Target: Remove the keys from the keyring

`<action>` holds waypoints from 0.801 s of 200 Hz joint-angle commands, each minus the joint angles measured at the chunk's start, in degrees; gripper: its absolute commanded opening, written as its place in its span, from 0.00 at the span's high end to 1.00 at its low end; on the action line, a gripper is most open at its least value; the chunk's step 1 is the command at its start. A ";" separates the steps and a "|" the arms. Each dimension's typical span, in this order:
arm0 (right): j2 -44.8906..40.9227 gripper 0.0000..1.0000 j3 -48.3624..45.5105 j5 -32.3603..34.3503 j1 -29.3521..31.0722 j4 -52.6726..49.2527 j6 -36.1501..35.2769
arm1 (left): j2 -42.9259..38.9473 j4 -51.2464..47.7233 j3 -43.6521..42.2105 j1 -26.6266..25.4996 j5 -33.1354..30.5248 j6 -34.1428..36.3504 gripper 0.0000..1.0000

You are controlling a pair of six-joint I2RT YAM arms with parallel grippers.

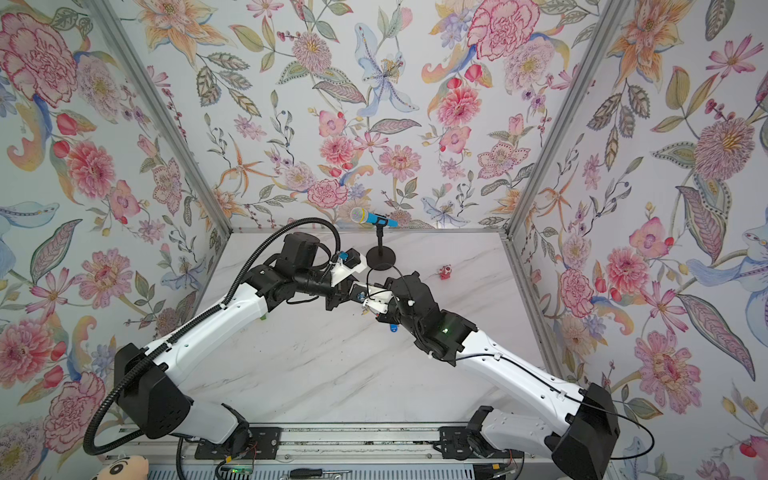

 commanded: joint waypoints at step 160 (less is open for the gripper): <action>-8.53 1.00 -5.41 -21.75 -6.60 12.74 13.61 | -9.88 31.63 -16.59 4.19 9.94 -18.84 0.68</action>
